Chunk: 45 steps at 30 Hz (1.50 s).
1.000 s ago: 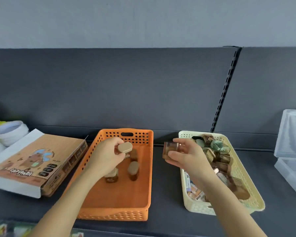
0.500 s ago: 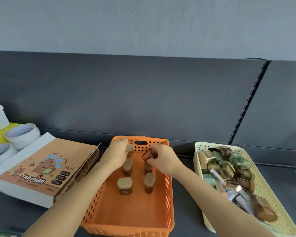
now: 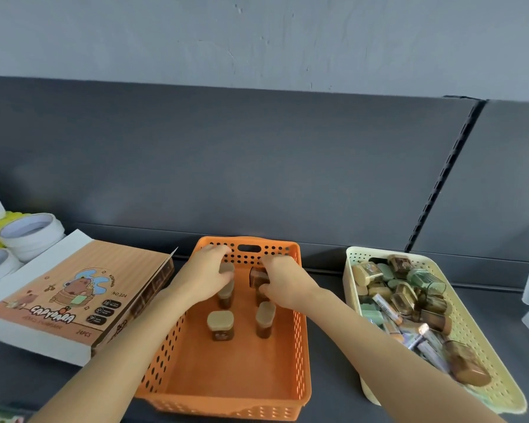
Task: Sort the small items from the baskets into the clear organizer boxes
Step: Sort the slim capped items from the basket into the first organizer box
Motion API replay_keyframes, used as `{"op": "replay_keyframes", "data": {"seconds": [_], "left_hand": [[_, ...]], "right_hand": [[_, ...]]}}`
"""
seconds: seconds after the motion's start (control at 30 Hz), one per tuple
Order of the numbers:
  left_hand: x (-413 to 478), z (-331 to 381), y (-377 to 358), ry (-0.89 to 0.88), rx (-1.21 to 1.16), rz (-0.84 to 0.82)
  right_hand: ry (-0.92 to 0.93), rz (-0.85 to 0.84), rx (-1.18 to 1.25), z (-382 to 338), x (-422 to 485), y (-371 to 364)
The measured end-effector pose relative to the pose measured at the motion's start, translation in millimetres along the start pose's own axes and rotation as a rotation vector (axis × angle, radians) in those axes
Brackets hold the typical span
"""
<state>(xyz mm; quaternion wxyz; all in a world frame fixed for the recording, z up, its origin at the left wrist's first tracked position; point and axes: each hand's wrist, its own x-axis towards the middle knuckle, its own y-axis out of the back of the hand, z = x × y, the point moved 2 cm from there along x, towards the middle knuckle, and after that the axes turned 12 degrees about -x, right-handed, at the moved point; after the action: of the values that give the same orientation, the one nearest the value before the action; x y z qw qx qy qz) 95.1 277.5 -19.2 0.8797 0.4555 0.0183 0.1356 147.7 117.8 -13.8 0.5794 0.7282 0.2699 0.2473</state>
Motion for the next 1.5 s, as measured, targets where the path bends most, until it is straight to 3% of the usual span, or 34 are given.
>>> {"op": "replay_keyframes", "data": {"seconds": [0.27, 0.53, 0.9, 1.17, 1.5], "left_hand": [[-25, 47, 2, -0.151, -0.096, 0.074], [-35, 133, -31, -0.301, -0.107, 0.031], [-44, 208, -113, -0.410, -0.030, -0.329], [-40, 231, -157, -0.448, -0.033, -0.423], [-5, 241, -168, -0.457, 0.130, -0.242]], "right_hand": [[-0.030, 0.177, 0.164, 36, -43, 45], [-0.289, 0.234, 0.146, 116, -101, 59], [-0.455, 0.278, 0.067, 188, -177, 55], [-0.466, 0.281, 0.094, 205, -195, 55], [-0.250, 0.073, 0.073, 213, -215, 51]]}}
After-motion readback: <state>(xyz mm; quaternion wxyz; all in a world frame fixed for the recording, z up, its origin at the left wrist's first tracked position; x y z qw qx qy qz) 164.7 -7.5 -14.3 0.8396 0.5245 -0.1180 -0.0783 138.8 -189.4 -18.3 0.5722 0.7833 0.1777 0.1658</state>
